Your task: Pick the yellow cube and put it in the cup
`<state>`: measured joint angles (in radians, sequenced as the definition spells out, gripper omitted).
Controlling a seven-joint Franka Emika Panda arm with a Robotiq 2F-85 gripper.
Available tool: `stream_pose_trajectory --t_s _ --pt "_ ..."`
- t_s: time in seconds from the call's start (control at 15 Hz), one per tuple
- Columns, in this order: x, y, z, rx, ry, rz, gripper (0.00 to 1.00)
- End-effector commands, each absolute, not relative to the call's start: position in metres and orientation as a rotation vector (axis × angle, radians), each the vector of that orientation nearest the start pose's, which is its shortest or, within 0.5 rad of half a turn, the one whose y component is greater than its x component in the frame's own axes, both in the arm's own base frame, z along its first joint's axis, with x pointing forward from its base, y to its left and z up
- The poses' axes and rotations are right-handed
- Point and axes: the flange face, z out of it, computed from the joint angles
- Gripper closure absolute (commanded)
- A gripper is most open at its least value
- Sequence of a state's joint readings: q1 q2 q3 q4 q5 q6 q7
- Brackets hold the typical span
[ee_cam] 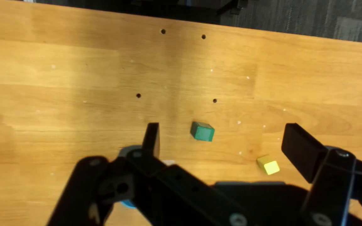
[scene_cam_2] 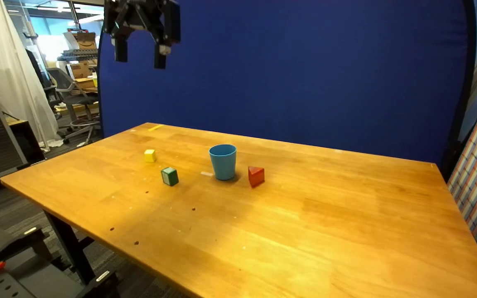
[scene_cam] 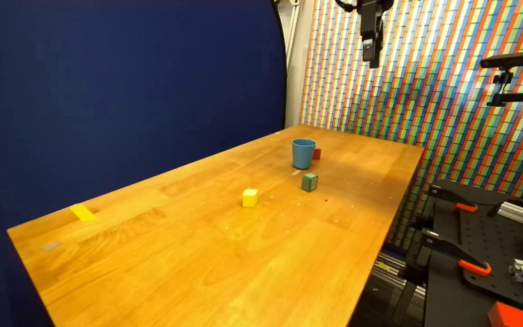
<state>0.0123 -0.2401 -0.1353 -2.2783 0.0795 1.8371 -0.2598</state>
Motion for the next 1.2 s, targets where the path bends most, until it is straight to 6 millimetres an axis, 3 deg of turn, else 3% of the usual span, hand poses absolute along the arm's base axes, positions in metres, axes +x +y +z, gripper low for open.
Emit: stream_pose_trajectory --t_s 0.0,0.33,0.6,0.8,1.13 --pt "0.505 0.009 0.385 -2.887 -0.395 0.381 0.00" --pt "0.557 0.101 0.302 -2.811 -0.663 0.605 0.00" --pt "0.596 0.161 0.242 -2.868 -0.737 0.659 0.00" --pt "0.615 0.189 0.207 -2.920 -0.785 0.679 0.00" --pt "0.637 0.214 0.173 -2.938 -0.893 0.698 0.00"
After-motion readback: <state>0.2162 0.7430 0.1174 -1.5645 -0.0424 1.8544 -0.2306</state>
